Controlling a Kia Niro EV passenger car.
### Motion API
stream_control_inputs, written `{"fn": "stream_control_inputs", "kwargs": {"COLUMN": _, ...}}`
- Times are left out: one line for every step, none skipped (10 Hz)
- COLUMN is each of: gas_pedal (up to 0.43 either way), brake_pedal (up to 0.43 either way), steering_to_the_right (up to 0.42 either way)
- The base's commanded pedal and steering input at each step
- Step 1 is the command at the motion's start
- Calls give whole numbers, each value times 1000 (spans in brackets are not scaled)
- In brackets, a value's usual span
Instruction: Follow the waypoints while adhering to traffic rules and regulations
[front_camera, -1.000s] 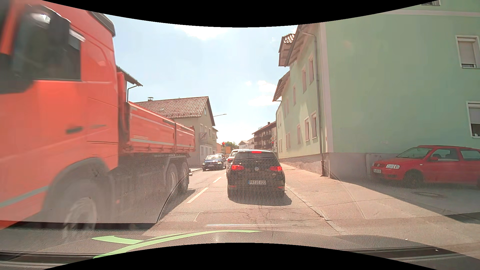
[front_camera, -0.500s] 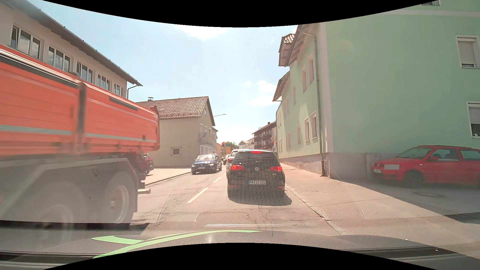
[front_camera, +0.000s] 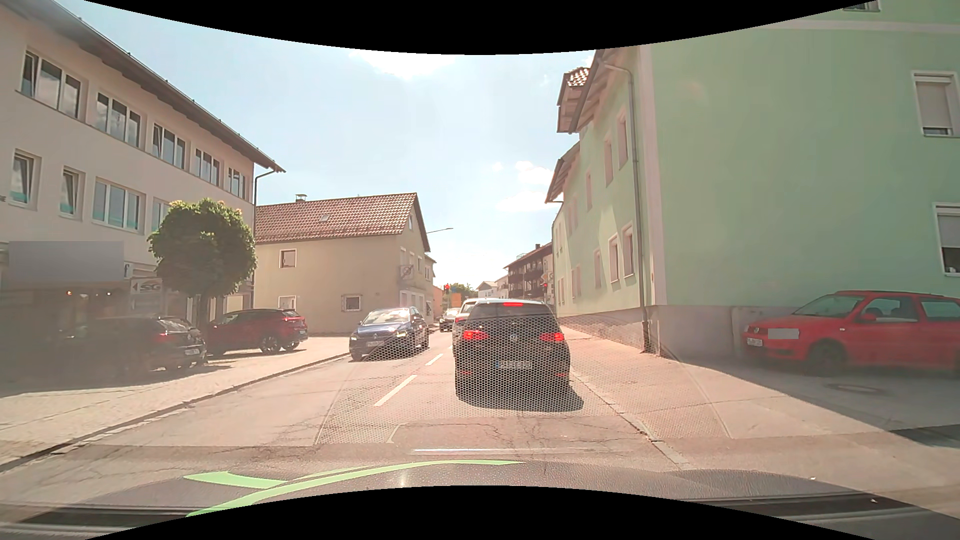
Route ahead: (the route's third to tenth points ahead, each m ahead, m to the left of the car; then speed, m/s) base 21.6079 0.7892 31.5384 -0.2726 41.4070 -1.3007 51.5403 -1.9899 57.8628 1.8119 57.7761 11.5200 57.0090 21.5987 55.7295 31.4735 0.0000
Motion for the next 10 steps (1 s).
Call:
{"fn": "stream_control_inputs", "kwargs": {"gas_pedal": 0, "brake_pedal": 329, "steering_to_the_right": 11}}
{"fn": "stream_control_inputs", "kwargs": {"gas_pedal": 0, "brake_pedal": 329, "steering_to_the_right": 11}}
{"fn": "stream_control_inputs", "kwargs": {"gas_pedal": 0, "brake_pedal": 329, "steering_to_the_right": 11}}
{"fn": "stream_control_inputs", "kwargs": {"gas_pedal": 0, "brake_pedal": 329, "steering_to_the_right": 11}}
{"fn": "stream_control_inputs", "kwargs": {"gas_pedal": 0, "brake_pedal": 329, "steering_to_the_right": 11}}
{"fn": "stream_control_inputs", "kwargs": {"gas_pedal": 0, "brake_pedal": 329, "steering_to_the_right": 11}}
{"fn": "stream_control_inputs", "kwargs": {"gas_pedal": 0, "brake_pedal": 329, "steering_to_the_right": 11}}
{"fn": "stream_control_inputs", "kwargs": {"gas_pedal": 0, "brake_pedal": 329, "steering_to_the_right": 11}}
{"fn": "stream_control_inputs", "kwargs": {"gas_pedal": 0, "brake_pedal": 329, "steering_to_the_right": 11}}
{"fn": "stream_control_inputs", "kwargs": {"gas_pedal": 0, "brake_pedal": 329, "steering_to_the_right": 11}}
